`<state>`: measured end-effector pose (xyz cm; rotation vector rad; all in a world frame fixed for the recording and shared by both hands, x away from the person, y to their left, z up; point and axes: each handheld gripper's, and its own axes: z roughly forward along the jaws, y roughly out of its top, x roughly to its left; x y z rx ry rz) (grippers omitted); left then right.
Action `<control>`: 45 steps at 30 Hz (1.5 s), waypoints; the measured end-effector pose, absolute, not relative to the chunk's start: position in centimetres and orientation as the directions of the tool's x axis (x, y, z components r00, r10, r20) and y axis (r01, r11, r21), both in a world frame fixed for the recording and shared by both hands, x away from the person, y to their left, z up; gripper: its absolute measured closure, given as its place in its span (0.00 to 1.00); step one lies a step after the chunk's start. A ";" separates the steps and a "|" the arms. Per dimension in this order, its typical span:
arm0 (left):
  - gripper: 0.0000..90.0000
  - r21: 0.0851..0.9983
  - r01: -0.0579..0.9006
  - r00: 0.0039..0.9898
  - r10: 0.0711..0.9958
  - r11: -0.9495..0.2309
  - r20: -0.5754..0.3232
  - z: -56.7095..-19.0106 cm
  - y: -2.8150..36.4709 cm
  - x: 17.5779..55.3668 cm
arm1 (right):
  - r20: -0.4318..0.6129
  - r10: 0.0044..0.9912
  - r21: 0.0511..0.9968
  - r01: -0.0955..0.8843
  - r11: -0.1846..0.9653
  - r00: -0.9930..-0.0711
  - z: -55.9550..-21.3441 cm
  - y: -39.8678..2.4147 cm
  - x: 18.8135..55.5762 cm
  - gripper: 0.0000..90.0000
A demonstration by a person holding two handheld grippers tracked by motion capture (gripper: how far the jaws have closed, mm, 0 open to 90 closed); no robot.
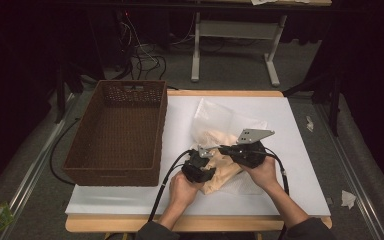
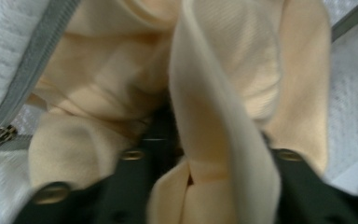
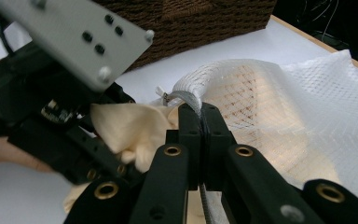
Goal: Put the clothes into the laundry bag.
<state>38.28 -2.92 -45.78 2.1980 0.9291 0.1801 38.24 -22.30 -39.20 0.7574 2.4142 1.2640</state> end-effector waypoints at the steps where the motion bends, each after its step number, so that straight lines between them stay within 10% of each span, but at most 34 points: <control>1: 0.83 0.684 0.557 0.731 0.669 -0.472 -0.134 -45.6 -2.8 38.2 | -0.029 0.583 0.828 0.307 0.469 -0.812 -39.2 -22.2 38.2 1.00; 20: 0.84 0.755 0.562 0.639 0.756 -0.336 -0.139 -44.2 -2.9 39.8 | -0.061 0.511 0.833 0.238 0.500 -0.857 -38.1 -21.0 36.3 1.00; 34: 0.37 0.758 0.520 0.724 0.674 -0.394 -0.146 -41.5 0.0 36.5 | -0.050 0.576 0.822 0.294 0.488 -0.816 -39.2 -21.9 37.6 1.00; 45: 0.46 0.781 0.517 0.734 0.652 -0.352 -0.192 -41.4 2.9 34.6 | -0.053 0.583 0.819 0.299 0.490 -0.810 -39.3 -22.1 37.8 1.00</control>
